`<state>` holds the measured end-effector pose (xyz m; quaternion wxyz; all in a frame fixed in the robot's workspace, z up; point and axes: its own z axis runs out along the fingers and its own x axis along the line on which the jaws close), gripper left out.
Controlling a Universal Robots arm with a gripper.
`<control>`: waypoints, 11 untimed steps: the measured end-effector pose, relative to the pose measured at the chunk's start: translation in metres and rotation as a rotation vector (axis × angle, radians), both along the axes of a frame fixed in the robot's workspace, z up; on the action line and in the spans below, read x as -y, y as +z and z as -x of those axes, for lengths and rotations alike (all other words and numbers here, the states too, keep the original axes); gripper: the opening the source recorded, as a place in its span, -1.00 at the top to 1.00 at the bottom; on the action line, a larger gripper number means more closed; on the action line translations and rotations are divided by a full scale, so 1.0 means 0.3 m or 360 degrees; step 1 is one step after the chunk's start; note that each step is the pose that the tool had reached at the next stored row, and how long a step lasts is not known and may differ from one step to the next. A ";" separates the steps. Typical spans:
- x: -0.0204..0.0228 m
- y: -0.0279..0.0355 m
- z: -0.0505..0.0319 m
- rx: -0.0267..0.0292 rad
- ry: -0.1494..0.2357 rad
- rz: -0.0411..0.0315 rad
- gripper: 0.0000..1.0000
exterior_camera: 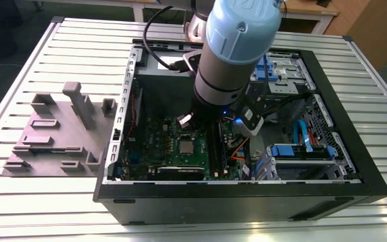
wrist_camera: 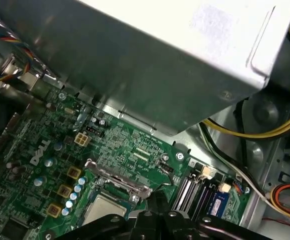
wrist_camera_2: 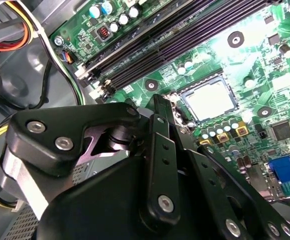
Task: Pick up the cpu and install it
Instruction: 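Close the cpu cover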
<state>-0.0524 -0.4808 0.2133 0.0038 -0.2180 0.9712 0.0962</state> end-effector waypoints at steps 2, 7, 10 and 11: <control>0.005 0.000 0.000 0.00000 0.0000 -0.0001 0.80; 0.018 0.000 0.000 0.00001 0.0000 -0.0004 0.80; 0.028 0.000 0.000 0.00001 0.0000 -0.0009 0.80; 0.031 0.000 -0.001 0.00000 0.0000 -0.0011 0.80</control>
